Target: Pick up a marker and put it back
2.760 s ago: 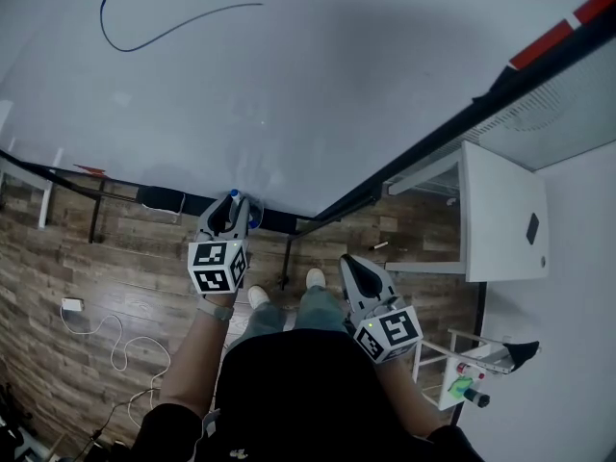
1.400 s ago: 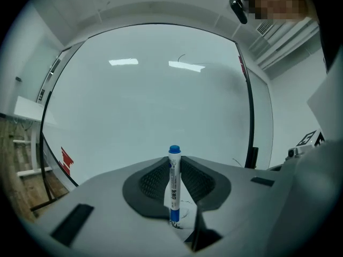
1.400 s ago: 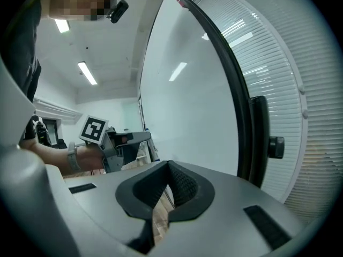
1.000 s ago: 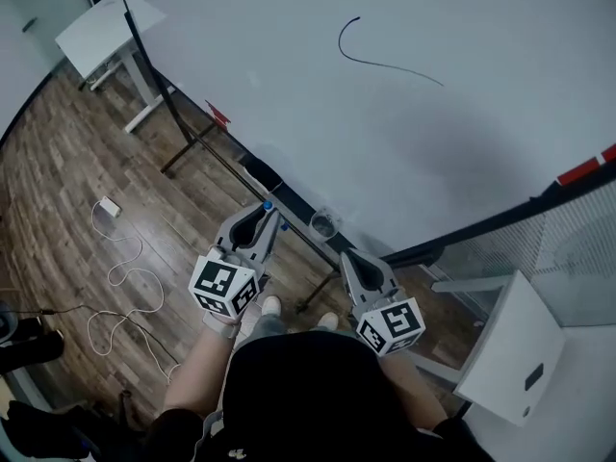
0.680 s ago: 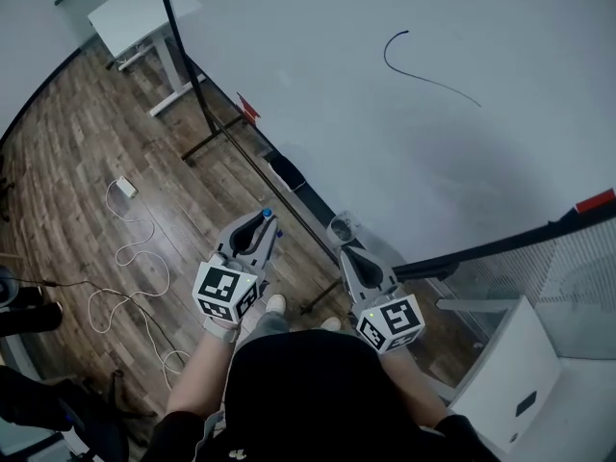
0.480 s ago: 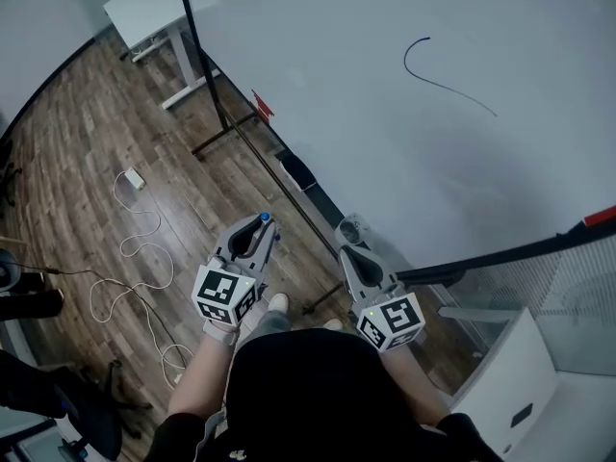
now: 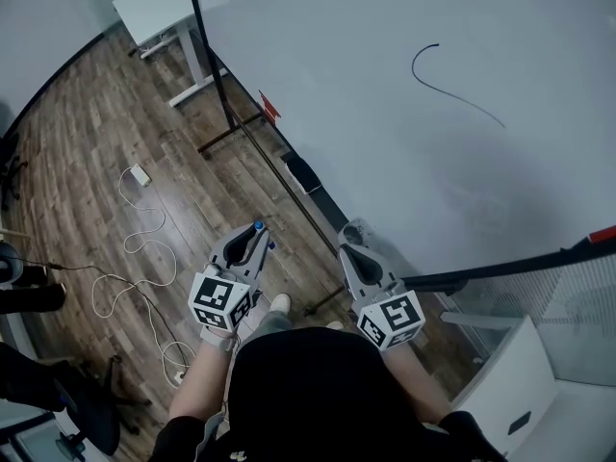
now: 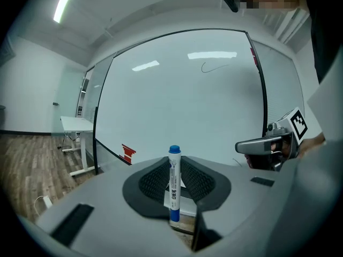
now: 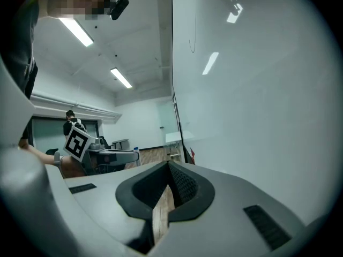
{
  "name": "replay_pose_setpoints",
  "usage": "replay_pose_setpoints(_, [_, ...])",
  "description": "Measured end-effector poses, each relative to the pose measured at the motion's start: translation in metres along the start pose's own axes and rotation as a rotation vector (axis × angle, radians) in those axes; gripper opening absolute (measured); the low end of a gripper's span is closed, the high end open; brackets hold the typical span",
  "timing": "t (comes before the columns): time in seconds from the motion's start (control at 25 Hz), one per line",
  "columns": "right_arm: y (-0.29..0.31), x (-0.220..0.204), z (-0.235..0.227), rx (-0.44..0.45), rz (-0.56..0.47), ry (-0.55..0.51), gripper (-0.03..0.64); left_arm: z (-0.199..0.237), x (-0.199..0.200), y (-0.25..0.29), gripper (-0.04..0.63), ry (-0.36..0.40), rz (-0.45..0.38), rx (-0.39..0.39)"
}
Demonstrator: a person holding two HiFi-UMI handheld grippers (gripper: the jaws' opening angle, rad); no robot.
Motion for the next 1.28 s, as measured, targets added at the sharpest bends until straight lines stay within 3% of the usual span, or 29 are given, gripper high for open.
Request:
replay_pose_setpoints(0.28, [-0.004,-0.001,-0.005,-0.019,-0.001,0.009,0.029,-0.004,0.005,0.01,0.081,0.001,-0.006,-0.019])
replay_pose_setpoints(0.56, [-0.021,-0.002,-0.018,-0.087,-0.016,0.024,0.029,-0.019,0.021,0.032,0.081,0.019,-0.043,-0.087])
replay_pose_setpoints(0.96, [-0.063,-0.004,-0.033,-0.239,-0.065,0.059,0.029,-0.06,0.057,0.079,0.081,0.048,-0.113,-0.27])
replay_pose_setpoints(1.28, [-0.114,-0.01,-0.047,-0.4,-0.114,0.096,0.029,-0.105,0.058,0.113,0.081,0.045,-0.115,-0.418])
Point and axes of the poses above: the fingertips, and each gripper's own axes: y forward along the fingers, z to its left, x out of its top, the point moved 3 cm from there along -y, backward along the fingers, and after that the axes turned 10 degrees about y, right-handed, at the moved point
